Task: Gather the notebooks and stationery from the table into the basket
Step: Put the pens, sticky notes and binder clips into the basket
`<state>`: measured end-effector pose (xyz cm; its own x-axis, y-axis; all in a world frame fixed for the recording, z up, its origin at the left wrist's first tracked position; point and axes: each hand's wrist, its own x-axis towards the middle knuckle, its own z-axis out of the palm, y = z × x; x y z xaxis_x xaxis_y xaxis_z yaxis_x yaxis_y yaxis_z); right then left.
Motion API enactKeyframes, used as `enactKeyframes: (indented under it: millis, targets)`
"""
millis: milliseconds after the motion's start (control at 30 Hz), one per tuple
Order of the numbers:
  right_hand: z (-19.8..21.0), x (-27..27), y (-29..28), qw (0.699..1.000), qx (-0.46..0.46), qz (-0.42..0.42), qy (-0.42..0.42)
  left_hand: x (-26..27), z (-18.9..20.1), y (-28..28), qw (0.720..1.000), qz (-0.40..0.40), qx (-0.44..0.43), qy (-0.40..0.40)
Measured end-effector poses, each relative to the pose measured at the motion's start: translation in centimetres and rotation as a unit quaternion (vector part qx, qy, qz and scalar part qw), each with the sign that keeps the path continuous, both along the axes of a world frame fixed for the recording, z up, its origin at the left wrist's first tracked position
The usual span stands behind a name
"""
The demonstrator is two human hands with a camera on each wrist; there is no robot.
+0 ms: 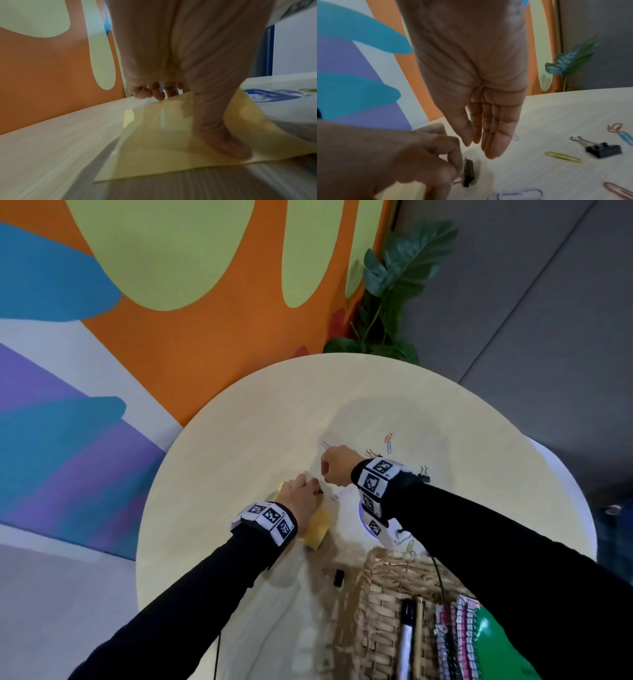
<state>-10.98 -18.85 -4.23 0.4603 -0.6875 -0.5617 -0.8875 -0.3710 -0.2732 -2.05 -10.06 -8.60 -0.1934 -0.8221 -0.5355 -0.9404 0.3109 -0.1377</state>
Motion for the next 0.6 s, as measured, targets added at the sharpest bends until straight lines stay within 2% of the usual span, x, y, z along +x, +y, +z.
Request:
enactKeyframes:
  millis: [67, 133, 267, 400, 467, 500, 600]
  targets:
    - [-1.0, 1.1, 0.1, 0.999, 0.005, 0.04, 0.031, 0.5, 0.0, 0.6, 1.0, 0.004, -0.015, 0.01]
    - [-1.9, 2.0, 0.1, 0.995, 0.011, 0.083, 0.056, 1.4, -0.1, 1.8, 0.993, 0.049, -0.066, 0.083]
    - [-3.0, 3.7, 0.6, 0.986, 0.005, 0.128, 0.111, 4.0, 1.4, 4.2, 0.931, 0.16, -0.214, 0.247]
    - [-7.0, 4.1, -0.8, 0.968, -0.011, 0.178, 0.179, 5.3, 3.7, 5.8, 0.892, 0.23, -0.267, 0.284]
    - [-9.1, 3.6, -1.9, 0.966, -0.049, 0.183, 0.178, 5.6, 4.2, 6.8, 0.868, 0.27, -0.272, 0.316]
    - [-7.9, 3.6, -1.4, 0.967, -0.044, 0.176, 0.178, 5.7, 4.4, 7.4, 0.856, 0.288, -0.27, 0.335]
    - [-0.8, 2.8, 0.3, 0.985, -0.084, 0.125, 0.087, 5.2, 4.7, 9.0, 0.821, 0.321, -0.269, 0.388]
